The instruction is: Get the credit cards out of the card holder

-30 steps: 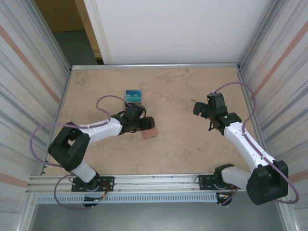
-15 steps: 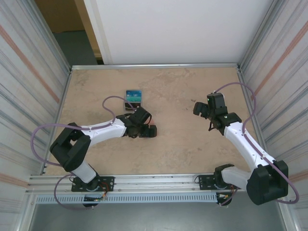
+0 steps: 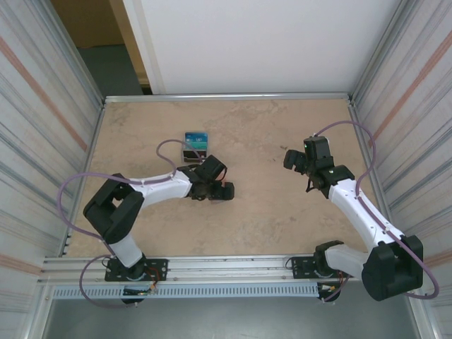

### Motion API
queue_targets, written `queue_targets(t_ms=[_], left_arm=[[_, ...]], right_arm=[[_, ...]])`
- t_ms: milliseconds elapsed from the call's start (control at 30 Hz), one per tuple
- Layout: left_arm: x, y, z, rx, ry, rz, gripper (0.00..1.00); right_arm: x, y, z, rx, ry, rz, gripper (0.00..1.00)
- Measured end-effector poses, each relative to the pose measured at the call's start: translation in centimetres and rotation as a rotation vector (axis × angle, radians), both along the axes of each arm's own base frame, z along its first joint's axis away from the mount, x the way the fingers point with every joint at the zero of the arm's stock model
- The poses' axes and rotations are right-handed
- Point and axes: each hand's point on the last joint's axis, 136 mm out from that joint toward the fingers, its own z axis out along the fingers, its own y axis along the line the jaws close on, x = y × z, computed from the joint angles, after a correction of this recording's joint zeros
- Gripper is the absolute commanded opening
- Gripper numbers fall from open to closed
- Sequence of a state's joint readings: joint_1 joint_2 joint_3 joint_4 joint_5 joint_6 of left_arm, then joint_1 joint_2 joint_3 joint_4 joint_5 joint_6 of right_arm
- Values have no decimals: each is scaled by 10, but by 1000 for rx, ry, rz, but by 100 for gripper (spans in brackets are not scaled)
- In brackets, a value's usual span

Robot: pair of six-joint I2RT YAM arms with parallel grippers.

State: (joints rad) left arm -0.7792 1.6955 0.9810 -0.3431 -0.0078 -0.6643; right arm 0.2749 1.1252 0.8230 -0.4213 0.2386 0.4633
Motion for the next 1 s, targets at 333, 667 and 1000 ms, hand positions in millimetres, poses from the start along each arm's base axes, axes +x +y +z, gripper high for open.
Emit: queue_targets(t_ms=[333,667,1000], left_arm=[[14,-10,-4,79,6,-34,99],[19,-10,-10,240,0,-106,99],[10,-5,-17,279,18,-130,84]], right_arm=[[1,2,-6,0,19,5,99],[1,2,-6,1,20,6,99],[1,7,-7,21,23,24,99]])
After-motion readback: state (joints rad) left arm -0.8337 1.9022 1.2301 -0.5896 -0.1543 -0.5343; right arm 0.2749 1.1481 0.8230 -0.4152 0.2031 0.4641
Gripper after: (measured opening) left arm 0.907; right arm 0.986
